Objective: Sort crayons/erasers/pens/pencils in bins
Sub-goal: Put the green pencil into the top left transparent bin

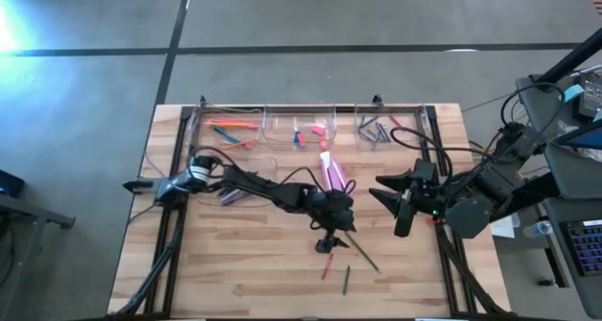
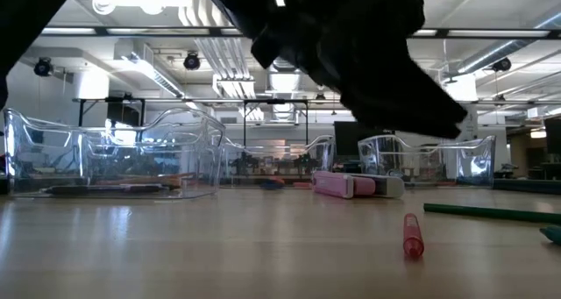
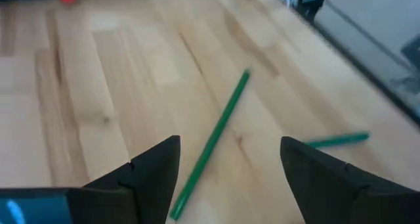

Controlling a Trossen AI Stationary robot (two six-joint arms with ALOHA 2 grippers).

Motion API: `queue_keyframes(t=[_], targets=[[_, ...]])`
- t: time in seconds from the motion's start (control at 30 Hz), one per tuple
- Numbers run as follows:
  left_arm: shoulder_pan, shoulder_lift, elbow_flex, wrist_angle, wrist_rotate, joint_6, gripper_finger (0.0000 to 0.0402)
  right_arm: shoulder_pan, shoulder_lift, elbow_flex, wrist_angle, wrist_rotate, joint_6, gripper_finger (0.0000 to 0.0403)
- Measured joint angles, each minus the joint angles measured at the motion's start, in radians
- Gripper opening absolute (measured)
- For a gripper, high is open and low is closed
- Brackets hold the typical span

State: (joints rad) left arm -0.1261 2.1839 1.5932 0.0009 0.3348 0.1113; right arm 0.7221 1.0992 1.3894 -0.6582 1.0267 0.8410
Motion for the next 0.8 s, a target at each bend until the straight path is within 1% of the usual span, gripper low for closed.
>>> queue_keyframes(t=[0.13,0.37,0.5,0.63,0.8], targets=[[0.0,0.043,0.0,0.008,-0.007,0.02,0.0249,0.0,0.0,0.008,-0.016,-0.002,-0.001,0.0178],[0.0,0.1,0.0,0.056,-0.137,0.027,0.0249,0.0,-0.005,0.007,-0.032,-0.003,0.003,0.0178],[0.0,0.13,0.0,0.059,-0.153,0.027,0.0247,0.0,-0.013,0.008,-0.07,-0.005,0.035,0.0178],[-0.002,0.145,0.001,0.041,-0.147,0.027,0.0229,0.0,-0.024,0.008,-0.094,-0.004,0.066,0.0178],[-0.006,0.145,-0.018,0.03,-0.146,0.027,0.0186,0.0,-0.025,0.007,-0.103,-0.005,0.075,0.0178]])
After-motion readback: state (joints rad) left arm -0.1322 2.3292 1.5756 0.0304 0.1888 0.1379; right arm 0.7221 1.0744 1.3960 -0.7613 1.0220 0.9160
